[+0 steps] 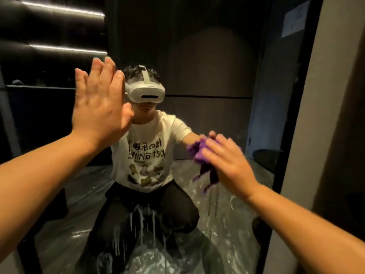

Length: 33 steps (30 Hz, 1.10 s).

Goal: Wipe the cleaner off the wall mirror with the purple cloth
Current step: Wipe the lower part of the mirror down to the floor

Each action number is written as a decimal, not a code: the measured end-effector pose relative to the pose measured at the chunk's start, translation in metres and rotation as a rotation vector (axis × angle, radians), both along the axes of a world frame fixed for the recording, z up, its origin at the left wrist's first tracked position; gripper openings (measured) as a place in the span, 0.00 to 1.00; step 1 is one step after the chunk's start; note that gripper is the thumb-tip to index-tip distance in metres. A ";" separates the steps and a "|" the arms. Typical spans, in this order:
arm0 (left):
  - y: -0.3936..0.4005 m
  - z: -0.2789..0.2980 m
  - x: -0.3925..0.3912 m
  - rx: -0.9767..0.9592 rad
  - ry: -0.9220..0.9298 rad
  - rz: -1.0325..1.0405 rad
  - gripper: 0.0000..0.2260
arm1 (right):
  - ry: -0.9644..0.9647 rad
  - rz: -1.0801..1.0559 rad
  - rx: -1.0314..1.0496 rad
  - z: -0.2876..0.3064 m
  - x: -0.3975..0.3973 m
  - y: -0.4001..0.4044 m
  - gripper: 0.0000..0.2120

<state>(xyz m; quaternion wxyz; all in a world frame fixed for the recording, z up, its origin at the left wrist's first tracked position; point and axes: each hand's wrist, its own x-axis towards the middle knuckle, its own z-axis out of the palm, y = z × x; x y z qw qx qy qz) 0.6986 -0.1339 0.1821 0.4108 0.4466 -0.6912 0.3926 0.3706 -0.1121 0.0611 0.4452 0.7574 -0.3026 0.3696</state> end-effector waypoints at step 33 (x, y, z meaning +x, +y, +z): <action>-0.015 -0.037 -0.079 -0.096 -0.294 0.031 0.33 | 0.374 -0.015 0.110 -0.157 0.013 -0.021 0.17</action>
